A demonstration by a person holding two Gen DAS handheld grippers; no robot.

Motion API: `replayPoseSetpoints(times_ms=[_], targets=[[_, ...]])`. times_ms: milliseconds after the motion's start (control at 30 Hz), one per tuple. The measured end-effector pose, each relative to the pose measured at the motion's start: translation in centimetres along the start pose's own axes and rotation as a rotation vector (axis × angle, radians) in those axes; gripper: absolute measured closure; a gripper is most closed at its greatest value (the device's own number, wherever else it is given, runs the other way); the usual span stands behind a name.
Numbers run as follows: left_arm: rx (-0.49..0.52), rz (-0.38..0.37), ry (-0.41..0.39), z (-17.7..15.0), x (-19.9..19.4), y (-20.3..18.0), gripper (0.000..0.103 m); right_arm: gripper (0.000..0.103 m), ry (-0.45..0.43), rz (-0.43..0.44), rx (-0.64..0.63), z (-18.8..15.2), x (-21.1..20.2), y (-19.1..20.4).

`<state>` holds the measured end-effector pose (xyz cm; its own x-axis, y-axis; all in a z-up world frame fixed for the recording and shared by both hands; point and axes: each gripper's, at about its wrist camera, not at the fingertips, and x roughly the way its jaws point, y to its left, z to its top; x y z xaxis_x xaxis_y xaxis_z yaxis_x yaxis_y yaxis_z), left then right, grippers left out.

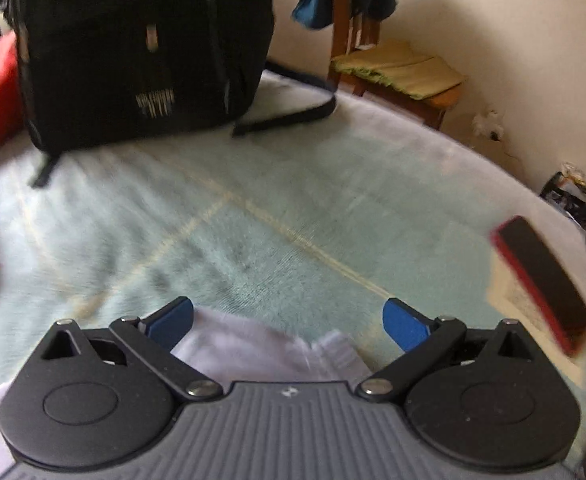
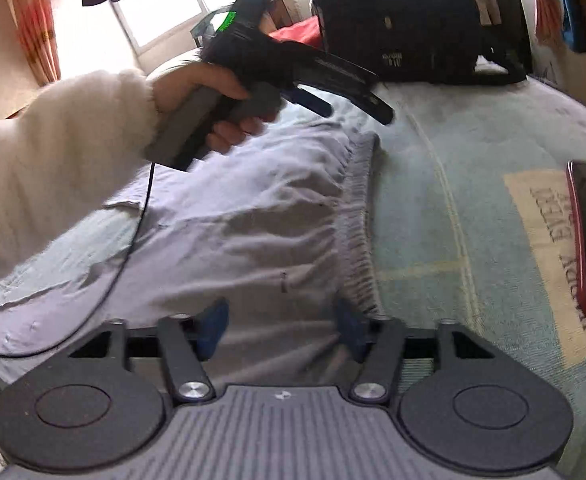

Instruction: Fold clothes

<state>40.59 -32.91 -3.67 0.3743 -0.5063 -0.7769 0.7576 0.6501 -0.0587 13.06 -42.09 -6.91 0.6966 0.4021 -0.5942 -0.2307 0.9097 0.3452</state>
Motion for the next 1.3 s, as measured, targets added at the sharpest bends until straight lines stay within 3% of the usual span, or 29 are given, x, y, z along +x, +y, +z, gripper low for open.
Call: replayPoseSetpoints(times_ms=[267,367,500,767,967,1033,1133,1300], targets=[[0.156,0.163,0.016,-3.6,-14.7,0.0,0.001,0.001,-0.097,-0.031,-0.117,1.1,-2.6,5.3],[0.158,0.206,0.047,-6.9,-19.0,0.2,0.001,0.000,-0.103,-0.051,-0.181,1.3,-1.5,7.3],[0.077,0.212,0.032,-13.8,-22.6,0.2,0.001,0.000,-0.064,-0.109,-0.221,0.4,2.0,9.2],[0.001,0.312,-0.034,-25.9,-23.0,-2.4,0.001,0.000,-0.008,-0.235,-0.277,-4.3,5.1,10.2],[-0.058,0.391,-0.081,-34.6,-23.0,-4.3,0.001,0.000,-0.046,-0.234,-0.279,-5.8,4.3,9.8],[-0.131,0.405,-0.092,-36.5,-23.6,-4.3,0.001,0.000,-0.053,-0.240,-0.286,-6.1,4.2,9.9],[-0.239,0.369,-0.102,-39.1,-25.1,-4.0,0.001,0.000,-0.052,-0.241,-0.287,-6.6,3.7,9.9],[-0.269,0.444,-0.116,-40.7,-28.1,-3.3,0.001,0.000,-0.014,-0.245,-0.283,-6.4,3.3,10.4]])
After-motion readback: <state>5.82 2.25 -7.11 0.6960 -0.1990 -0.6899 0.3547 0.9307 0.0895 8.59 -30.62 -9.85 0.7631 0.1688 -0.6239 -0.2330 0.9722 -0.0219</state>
